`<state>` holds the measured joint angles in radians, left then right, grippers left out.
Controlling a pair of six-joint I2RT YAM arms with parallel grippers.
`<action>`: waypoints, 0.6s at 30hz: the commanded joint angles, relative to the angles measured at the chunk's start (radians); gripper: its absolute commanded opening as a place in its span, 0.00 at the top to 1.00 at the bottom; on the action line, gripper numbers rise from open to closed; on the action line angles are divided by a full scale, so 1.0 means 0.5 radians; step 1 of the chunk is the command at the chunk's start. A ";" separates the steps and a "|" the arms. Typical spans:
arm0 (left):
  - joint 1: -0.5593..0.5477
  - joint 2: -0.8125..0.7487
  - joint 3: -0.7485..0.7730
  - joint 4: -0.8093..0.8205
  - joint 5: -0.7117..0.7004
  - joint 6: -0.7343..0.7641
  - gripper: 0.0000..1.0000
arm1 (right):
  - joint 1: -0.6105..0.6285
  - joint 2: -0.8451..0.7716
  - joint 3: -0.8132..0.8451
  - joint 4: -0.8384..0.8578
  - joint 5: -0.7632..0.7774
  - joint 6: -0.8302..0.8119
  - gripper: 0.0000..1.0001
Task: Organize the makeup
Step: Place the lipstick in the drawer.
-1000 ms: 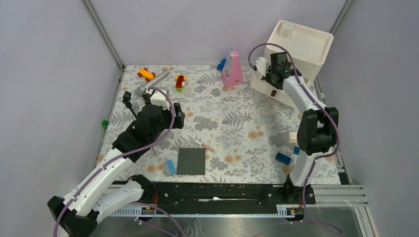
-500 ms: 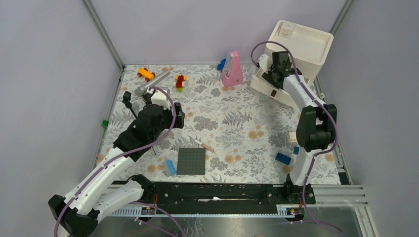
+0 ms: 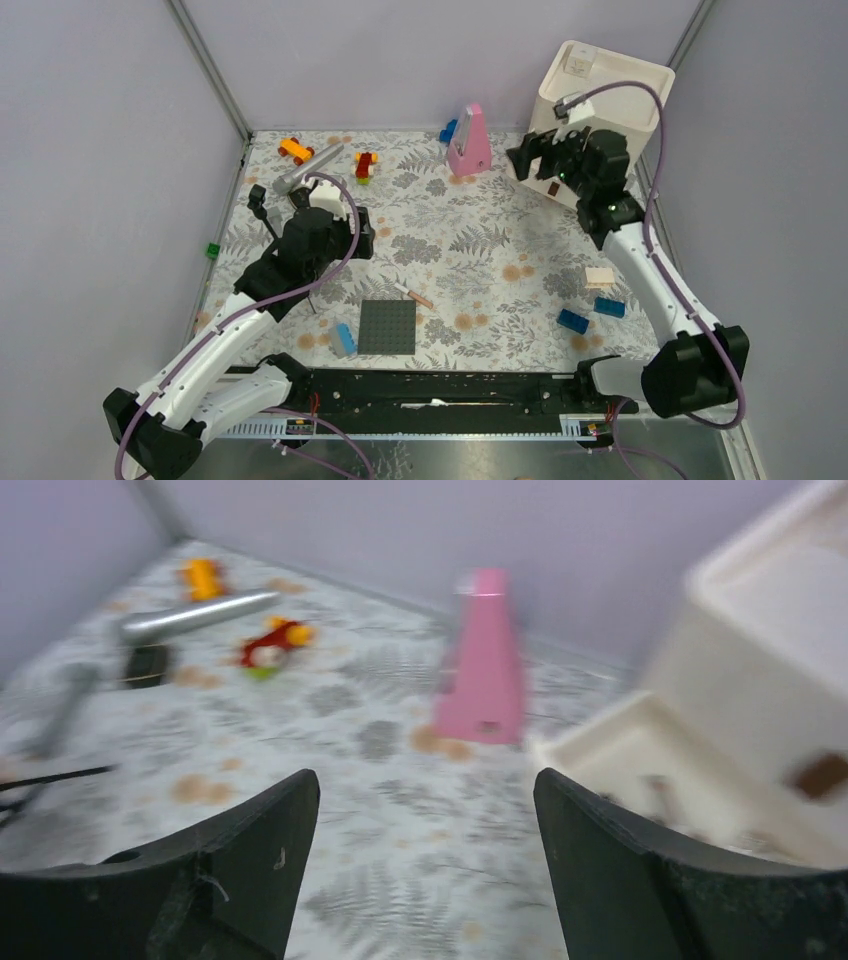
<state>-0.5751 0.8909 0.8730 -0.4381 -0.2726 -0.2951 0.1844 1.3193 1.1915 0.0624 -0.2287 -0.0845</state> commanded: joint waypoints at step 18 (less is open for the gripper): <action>0.080 -0.373 -0.057 0.276 0.238 0.039 0.22 | 1.396 0.397 -0.632 0.361 0.344 0.556 0.21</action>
<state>-0.5442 0.7597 0.8658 -0.4053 -0.2302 -0.2943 0.8215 1.4513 0.8124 0.2447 -0.2001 0.2066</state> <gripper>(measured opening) 0.772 0.799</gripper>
